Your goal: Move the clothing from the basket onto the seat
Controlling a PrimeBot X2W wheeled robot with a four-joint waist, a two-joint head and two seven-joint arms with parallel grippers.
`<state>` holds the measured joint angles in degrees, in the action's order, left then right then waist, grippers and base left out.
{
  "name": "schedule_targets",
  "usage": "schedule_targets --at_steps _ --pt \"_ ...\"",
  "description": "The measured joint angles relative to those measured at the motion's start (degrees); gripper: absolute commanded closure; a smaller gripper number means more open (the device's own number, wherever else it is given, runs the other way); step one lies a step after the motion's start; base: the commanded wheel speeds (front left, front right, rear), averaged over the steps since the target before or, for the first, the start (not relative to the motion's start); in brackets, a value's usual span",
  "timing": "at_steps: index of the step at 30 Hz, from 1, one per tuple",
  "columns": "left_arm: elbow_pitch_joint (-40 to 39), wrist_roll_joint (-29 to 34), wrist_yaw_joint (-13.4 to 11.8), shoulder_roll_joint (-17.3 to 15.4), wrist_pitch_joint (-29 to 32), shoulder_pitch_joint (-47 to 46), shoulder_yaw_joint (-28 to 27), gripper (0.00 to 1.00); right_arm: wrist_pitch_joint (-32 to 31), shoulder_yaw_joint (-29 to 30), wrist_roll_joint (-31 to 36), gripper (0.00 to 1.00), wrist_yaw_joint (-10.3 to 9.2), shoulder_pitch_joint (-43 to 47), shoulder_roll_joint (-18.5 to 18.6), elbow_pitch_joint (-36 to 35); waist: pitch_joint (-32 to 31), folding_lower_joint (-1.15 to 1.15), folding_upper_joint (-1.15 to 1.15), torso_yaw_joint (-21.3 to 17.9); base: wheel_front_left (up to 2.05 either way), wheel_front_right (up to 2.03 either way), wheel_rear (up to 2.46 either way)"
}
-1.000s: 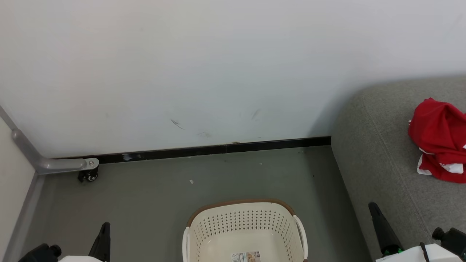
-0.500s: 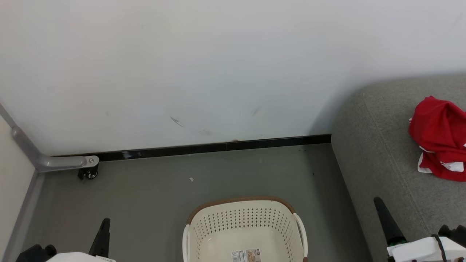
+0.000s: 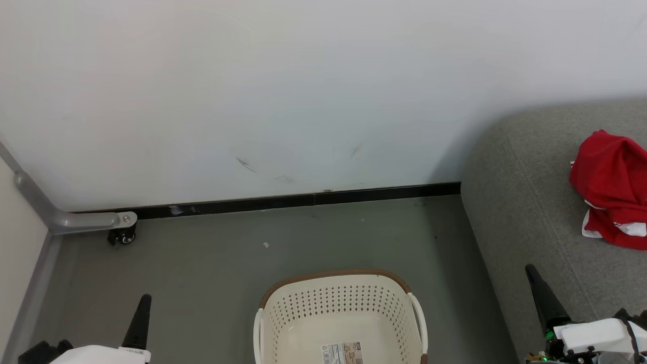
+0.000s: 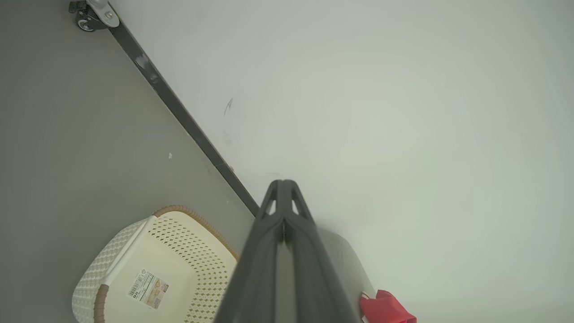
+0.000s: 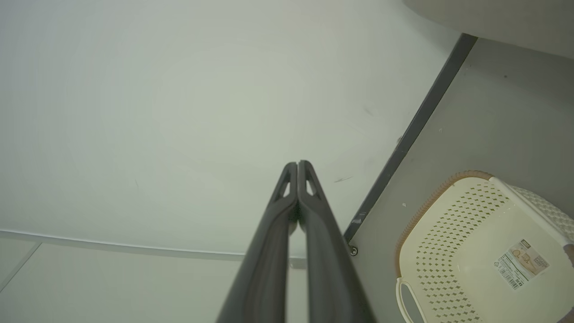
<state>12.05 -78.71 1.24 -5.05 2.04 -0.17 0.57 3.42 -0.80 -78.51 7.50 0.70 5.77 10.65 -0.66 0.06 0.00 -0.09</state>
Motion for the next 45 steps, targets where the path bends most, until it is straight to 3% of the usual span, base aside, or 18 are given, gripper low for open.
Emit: schedule_targets --at_steps 23,45 --pt "2.5 -13.2 5.1 2.9 3.5 -2.5 -4.4 1.0 -3.4 0.7 -19.4 1.0 -0.01 -3.3 1.3 3.4 0.8 -0.02 0.0 0.1 0.0 0.0 0.0" --pt "3.2 -13.2 5.5 2.9 3.7 -2.9 -4.6 1.0 -3.4 1.0 -19.7 1.0 -0.01 -3.7 1.3 3.8 0.8 -0.03 0.0 0.1 0.0 0.0 0.0"
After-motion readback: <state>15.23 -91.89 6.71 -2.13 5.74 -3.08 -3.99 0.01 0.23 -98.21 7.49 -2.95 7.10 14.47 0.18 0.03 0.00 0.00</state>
